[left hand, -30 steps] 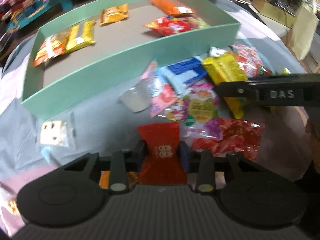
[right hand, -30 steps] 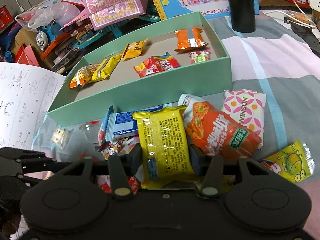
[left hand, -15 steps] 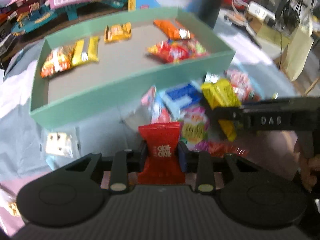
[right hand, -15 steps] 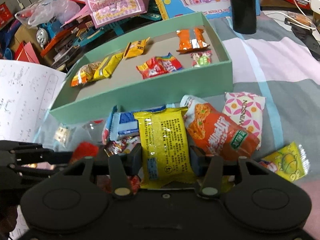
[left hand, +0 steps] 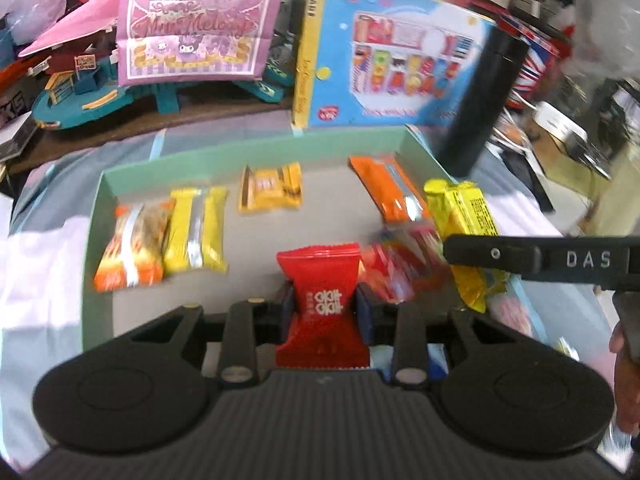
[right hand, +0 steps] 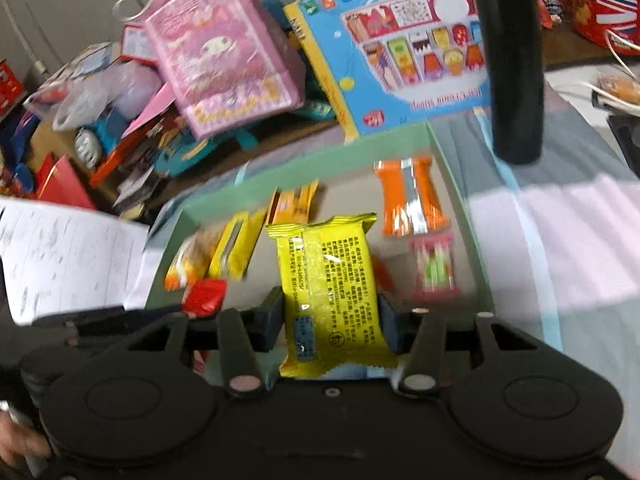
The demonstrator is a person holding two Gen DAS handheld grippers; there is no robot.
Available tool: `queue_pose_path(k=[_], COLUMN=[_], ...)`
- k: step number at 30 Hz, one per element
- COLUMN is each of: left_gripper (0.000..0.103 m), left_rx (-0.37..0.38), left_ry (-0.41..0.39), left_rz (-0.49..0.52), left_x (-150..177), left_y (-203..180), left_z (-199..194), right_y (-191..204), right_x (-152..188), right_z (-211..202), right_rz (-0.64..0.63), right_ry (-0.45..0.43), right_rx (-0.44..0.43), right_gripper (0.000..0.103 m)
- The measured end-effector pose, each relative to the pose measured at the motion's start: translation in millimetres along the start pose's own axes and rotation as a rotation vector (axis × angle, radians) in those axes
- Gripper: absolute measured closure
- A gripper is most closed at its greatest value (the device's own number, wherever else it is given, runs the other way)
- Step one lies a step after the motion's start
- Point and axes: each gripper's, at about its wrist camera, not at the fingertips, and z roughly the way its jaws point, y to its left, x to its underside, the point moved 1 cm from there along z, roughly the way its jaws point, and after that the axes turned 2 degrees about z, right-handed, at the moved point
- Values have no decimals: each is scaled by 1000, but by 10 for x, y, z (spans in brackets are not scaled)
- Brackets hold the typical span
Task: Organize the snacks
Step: 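Carry the red packet and yellow bag into the green box and open both tools, then grasp the blue-white packet with the left tool while the right tool grasps the orange noodle bag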
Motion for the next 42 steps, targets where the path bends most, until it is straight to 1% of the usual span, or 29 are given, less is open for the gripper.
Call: queue_pose_path(k=[5,8,9,10,11,12,13,14,15,18,19,20,25,32,36,42], left_gripper=[71,71,70,66,59,30,8,4,4,1,1,1,0,0,0,0], left_rx=[0,6,3,-1,-13,-29,-53,-76,-89,-71,-72,-74,-74,-71,-53,-30], left_ry=[10,14,14,12,4,0,-6,-17,-26,-4,1,5,16,20,13,51], left_rz=[-51,-79,-87,-95,-104,-112,-123,-132,-134,-131,-130,-124,-93,-73,-42,19], left_x=[-336,-445,-474,-511,-542,-564,-583,-590,-588,-552,-539,-521,-446,-320,-132,288], left_y=[106,165,180,196,215,229,250,264,271,272,268,253,126,-47,-176,-364], left_z=[469,660,712,772,821,861,894,902,909,925,923,910,799,485,262,56], right_y=[42,34,26,16,4,0,-23,-37,-48,-82,-95,-104,-138,-89,-131,-350], right_x=[-480,-693,-758,-811,-871,-896,-916,-944,-954,-952,-932,-918,-806,-630,-480,-119], right_z=[514,802,890,966,1044,1085,1120,1147,1149,1127,1100,1084,911,559,275,-101], right_rz=[22,34,38,41,46,52,58,61,62,55,55,56,69,52,48,67], right_ry=[17,27,26,25,23,18,13,7,-3,-17,-17,-20,-22,-26,-39,-27], right_rx=[16,25,28,28,21,24,28,36,47,41,42,44,42,37,35,56], right_gripper=[55,55,54,52,50,45,30,18,15,8,3,2,0,0,0,0])
